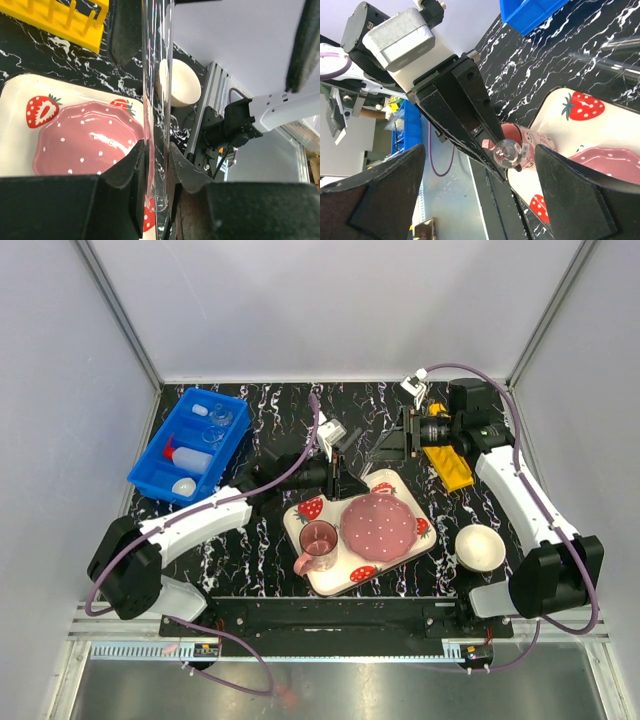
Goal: Organize the chemistry lab equipment
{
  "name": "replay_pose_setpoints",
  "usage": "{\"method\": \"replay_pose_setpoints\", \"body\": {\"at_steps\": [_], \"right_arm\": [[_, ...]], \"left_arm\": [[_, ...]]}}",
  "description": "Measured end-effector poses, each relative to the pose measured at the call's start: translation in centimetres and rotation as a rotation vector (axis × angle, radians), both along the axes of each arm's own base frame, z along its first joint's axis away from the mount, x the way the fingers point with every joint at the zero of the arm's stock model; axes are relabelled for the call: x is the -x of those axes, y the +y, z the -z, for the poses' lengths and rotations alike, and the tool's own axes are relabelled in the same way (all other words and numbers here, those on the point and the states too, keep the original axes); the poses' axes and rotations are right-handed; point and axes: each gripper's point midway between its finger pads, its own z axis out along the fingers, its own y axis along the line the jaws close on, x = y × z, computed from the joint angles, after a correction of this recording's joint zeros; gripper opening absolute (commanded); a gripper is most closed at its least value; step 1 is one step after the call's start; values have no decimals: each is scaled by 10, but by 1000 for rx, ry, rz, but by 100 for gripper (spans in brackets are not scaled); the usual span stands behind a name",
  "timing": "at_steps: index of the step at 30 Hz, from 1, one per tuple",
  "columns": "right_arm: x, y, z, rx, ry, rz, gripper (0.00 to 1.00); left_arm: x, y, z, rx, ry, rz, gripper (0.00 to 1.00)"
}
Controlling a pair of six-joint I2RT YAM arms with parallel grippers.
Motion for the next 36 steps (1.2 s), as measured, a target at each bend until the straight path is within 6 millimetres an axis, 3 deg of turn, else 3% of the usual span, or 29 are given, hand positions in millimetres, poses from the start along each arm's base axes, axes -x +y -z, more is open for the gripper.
{"method": "replay_pose_setpoints", "body": {"at_steps": [6,13,16,19,20,25,26,30,36], "right_arm": [[3,4,5,0,59,-19,53],[0,7,5,-27,106,-16,26],[-5,7,6,-21,75,-4,24],[-7,7,7,-15,60,3,24],[-7,6,8,-13,59,4,24],[-9,2,5,-6,53,11,24],[-10,0,3,-6,46,17,24],[-21,-16,-2,3,3,71,24],[-55,-68,-3,106,-100,279,24]], "left_arm": [[5,3,12,-44,-11,32,11],[8,6,9,-49,-52,50,11],[8,6,8,-47,-46,47,17],[6,7,8,-49,-45,39,35],[6,7,8,-49,-47,37,46],[2,17,8,-65,-35,-7,76],[0,20,6,-67,-44,-22,79],[-3,48,-11,-48,-90,-114,99],[-14,120,-54,16,-220,-368,99]]}}
